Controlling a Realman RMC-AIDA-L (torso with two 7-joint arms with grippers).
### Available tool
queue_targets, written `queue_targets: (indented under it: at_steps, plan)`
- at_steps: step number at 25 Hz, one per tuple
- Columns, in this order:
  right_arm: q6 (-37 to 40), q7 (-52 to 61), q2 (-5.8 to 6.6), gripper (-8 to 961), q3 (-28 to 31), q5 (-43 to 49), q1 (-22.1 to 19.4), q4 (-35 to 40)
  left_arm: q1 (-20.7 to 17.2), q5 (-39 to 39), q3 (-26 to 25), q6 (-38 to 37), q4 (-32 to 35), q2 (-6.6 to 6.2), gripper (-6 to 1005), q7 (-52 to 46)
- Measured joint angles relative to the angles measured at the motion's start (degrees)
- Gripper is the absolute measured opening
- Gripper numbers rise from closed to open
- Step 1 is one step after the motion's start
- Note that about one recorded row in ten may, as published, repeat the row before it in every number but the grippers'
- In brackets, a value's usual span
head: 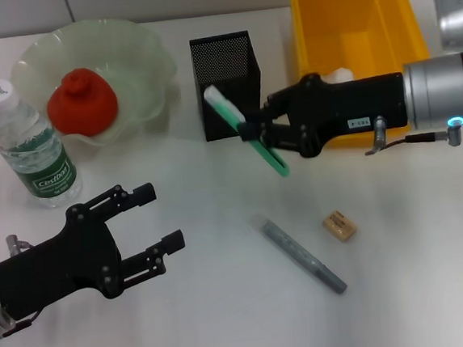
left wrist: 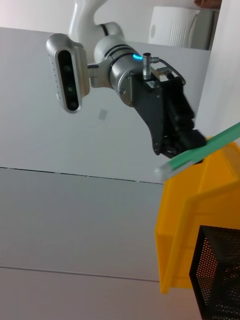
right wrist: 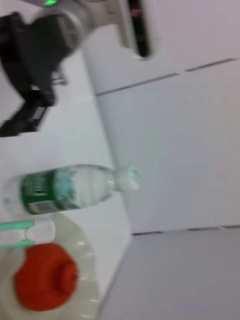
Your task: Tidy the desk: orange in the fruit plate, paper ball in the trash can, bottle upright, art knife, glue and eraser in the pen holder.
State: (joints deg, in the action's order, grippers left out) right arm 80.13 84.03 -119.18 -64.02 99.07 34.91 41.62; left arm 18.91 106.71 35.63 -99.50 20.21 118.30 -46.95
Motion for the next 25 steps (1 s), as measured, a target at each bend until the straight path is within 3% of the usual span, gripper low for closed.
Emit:
queue_targets:
  at_steps: [8,17,25]
  plan:
    - [-1.84,-3.16,0.0,158,2.08,-13.6,0.91,-9.76,-0.32,-0.02,-0.3,-0.01,-0.29,0.06,758,0.13]
    - [-8.12,2.38,-0.04,158,2.23,-33.29,2.53,-18.31,-0.26,-0.01,-0.3,-0.27,-0.79,0.12,758,0.26]
    - [-13.27,-6.24,-0.39,159,1.61,-37.49,5.49,-22.26,-0.45,-1.85,-0.72,0.5,-1.58,0.19,758,1.06]
